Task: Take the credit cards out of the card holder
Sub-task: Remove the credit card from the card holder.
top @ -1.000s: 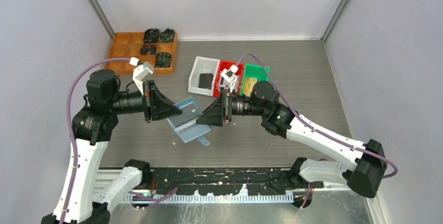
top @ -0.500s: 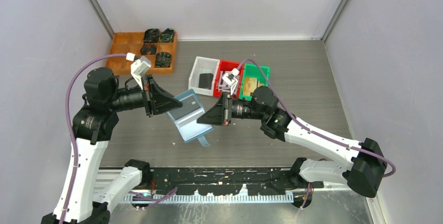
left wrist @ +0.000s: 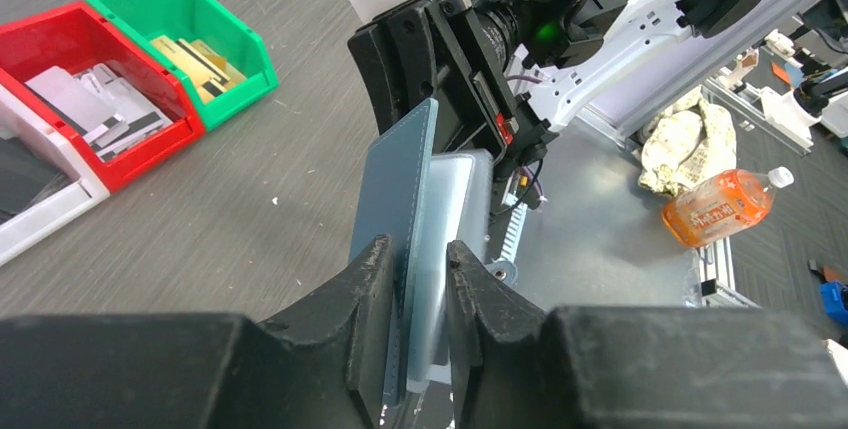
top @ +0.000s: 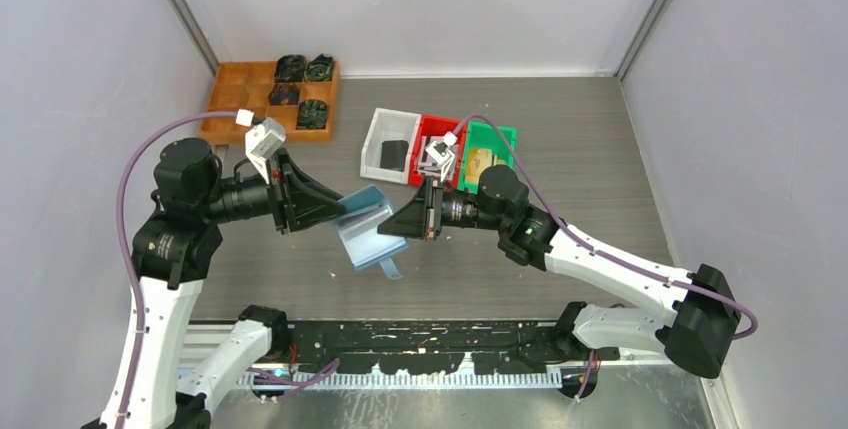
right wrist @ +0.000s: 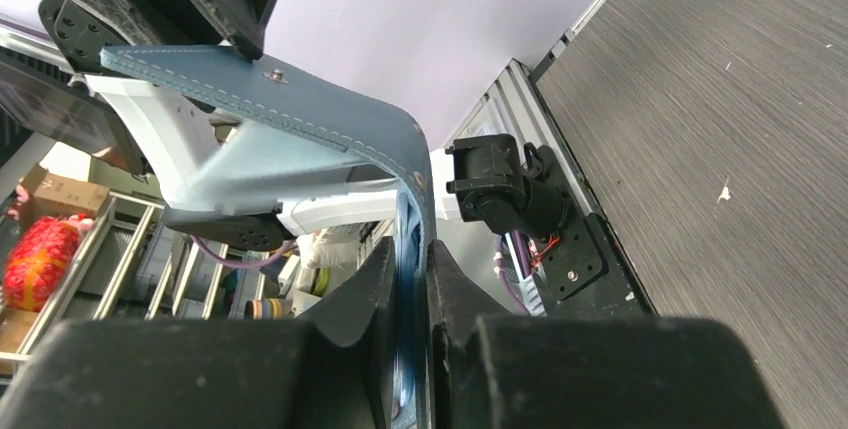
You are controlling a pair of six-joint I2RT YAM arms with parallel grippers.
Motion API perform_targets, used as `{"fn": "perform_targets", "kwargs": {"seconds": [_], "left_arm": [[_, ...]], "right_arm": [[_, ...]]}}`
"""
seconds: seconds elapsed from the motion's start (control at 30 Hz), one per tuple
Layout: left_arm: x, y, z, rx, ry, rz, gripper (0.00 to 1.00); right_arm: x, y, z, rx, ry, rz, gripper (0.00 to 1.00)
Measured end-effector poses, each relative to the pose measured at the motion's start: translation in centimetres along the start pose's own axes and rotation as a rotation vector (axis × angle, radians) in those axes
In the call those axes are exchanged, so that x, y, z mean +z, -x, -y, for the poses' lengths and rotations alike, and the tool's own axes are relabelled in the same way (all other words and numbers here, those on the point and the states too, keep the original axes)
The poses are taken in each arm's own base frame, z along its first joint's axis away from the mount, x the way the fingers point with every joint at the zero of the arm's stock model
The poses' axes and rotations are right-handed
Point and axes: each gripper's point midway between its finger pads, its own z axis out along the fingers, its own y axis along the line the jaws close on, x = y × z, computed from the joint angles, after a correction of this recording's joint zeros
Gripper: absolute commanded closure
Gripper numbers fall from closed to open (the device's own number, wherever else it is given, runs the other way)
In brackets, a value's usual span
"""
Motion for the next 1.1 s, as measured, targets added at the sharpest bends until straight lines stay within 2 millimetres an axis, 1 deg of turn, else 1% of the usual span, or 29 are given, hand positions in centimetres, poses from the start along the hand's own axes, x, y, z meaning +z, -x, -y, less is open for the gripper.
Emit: {"fn": "perform_targets", "kwargs": {"seconds": [0.1, 0.17, 0.3, 0.4, 0.43, 0.47, 0.53, 0.6, 0.63, 0.77, 0.9, 1.03, 1.1], "left_arm": [[0.0, 0.0, -0.1, 0.013, 0.005, 0.001, 0.79], [-0.1, -0.1, -0.3, 0.024, 0.019, 0.005, 0.79], [-0.2, -0.6, -0.8, 0.048, 0.049, 0.008, 0.73], [-0.3, -1.5, -1.2, 0.069, 0.058, -0.003, 0.67], [-0.3, -1.8, -1.4, 0.078, 0.06, -0.009, 0.62], [-0.3, -2.1, -1.5, 0.084, 0.062, -0.016, 0.53], [-0.4, -2.6, -1.6, 0.094, 0.064, -0.025, 0.28], [-0.5, -2.7, -1.4, 0.104, 0.059, -0.027, 0.13], [-0.5, -2.7, -1.1, 0.109, 0.048, -0.026, 0.08], [-0.9, -3.1, 0.9, 0.139, -0.04, -0.029, 0.04], [-1.2, -3.3, 2.0, 0.189, -0.088, -0.025, 0.04], [-1.6, -3.7, 2.4, 0.28, -0.089, -0.019, 0.06], [-1.9, -4.1, 2.1, 0.338, -0.064, -0.013, 0.06]], "right_arm": [[0.0, -0.1, 0.2, 0.004, -0.008, -0.005, 0.95], [0.0, -0.1, 0.1, 0.005, -0.008, -0.007, 0.96], [0.0, 0.5, -0.8, 0.004, 0.002, -0.001, 0.99], [0.2, 1.0, -1.8, 0.004, 0.015, 0.001, 0.99], [0.4, 1.2, -2.2, 0.005, 0.016, 0.0, 0.99], [0.5, 1.4, -2.5, 0.006, 0.016, -0.003, 0.99], [0.9, 1.7, -2.9, 0.01, 0.008, -0.007, 0.99], [1.0, 1.9, -3.0, 0.017, -0.01, -0.008, 0.99], [1.0, 1.9, -2.9, 0.021, -0.022, -0.012, 0.99], [1.0, 1.8, -2.4, 0.032, -0.066, -0.022, 0.99], [1.0, 1.6, -1.8, 0.037, -0.098, -0.033, 0.99], [1.1, 1.2, -1.4, 0.047, -0.117, -0.046, 0.99], [1.5, 1.2, -1.5, 0.051, -0.122, -0.054, 0.99]]}}
